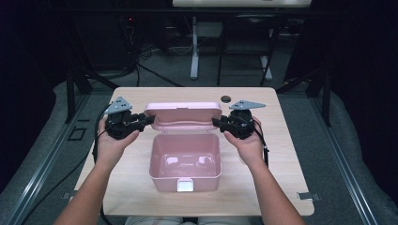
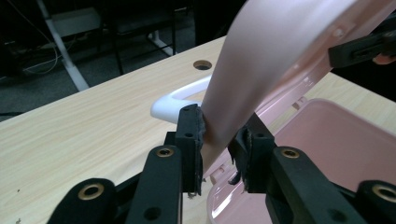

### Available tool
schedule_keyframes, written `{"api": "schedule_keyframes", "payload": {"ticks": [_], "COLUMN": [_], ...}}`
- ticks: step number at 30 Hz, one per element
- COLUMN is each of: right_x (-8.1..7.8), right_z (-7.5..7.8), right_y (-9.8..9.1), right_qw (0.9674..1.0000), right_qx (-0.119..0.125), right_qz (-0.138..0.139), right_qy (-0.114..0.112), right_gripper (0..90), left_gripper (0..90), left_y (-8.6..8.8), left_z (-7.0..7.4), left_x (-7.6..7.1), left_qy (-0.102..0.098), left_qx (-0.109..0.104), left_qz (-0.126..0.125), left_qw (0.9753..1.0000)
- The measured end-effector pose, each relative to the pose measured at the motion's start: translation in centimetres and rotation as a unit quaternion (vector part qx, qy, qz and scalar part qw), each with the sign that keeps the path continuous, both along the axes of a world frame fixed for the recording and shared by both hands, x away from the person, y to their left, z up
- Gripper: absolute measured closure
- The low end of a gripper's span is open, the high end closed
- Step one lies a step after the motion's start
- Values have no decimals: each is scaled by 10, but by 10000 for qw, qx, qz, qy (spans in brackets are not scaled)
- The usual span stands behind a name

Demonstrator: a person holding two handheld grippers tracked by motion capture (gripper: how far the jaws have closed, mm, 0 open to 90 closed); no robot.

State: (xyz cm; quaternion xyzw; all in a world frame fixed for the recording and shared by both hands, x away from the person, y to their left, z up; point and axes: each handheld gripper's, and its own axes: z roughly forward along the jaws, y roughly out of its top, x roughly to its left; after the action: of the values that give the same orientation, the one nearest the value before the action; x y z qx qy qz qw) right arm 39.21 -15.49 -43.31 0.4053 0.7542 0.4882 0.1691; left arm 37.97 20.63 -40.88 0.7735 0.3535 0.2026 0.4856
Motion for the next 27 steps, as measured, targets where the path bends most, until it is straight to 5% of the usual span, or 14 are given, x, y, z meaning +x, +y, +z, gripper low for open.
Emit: {"api": "schedule_keyframes", "payload": {"ticks": [27], "right_x": [4], "right_z": [-1], "right_y": [0], "right_qw": [10000], "right_qx": [16], "right_qz": [-12], "right_qy": [-43], "right_gripper": [730], "left_gripper": [741], "left_y": [-4], "left_z": [-28], "left_x": [13], "left_qy": [184], "left_qx": [-136], "left_qz": [206], "left_qw": [9995]}}
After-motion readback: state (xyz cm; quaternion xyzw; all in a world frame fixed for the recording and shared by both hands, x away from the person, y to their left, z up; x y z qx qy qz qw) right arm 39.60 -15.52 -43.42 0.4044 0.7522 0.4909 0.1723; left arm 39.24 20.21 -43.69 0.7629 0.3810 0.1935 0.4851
